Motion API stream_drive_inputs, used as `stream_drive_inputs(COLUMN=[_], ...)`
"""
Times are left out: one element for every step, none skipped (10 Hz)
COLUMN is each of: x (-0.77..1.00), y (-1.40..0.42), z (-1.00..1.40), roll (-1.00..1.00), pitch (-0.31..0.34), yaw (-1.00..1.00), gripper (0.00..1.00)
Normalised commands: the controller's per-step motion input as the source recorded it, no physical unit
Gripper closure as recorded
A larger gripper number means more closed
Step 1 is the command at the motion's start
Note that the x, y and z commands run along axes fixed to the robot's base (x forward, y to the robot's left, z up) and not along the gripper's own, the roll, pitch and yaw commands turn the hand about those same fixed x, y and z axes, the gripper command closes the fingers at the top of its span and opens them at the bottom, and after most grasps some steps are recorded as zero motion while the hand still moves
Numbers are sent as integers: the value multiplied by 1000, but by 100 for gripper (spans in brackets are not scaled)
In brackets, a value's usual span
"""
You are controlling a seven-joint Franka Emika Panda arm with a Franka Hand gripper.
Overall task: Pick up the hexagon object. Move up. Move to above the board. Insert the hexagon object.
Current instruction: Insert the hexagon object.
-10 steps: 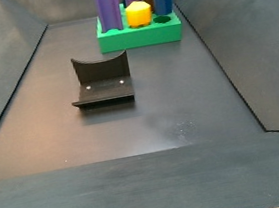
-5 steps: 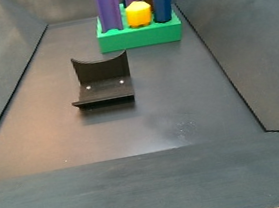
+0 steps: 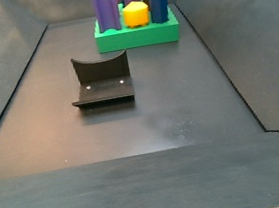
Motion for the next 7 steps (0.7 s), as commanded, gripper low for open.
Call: stream_drive_inputs(x=[14, -26, -91, -171, -151, -11, 0], y=[0, -9, -20, 0, 0, 0, 0], z=[-477, -597, -620, -631, -634, 0, 0], roll=[141, 219, 269, 339, 334, -6, 0], pitch=[-163, -239, -200, -149, -133, -34, 0], yaw=[0, 0, 0, 0, 0, 0, 0], gripper=[100, 100, 100, 100, 100, 100, 100])
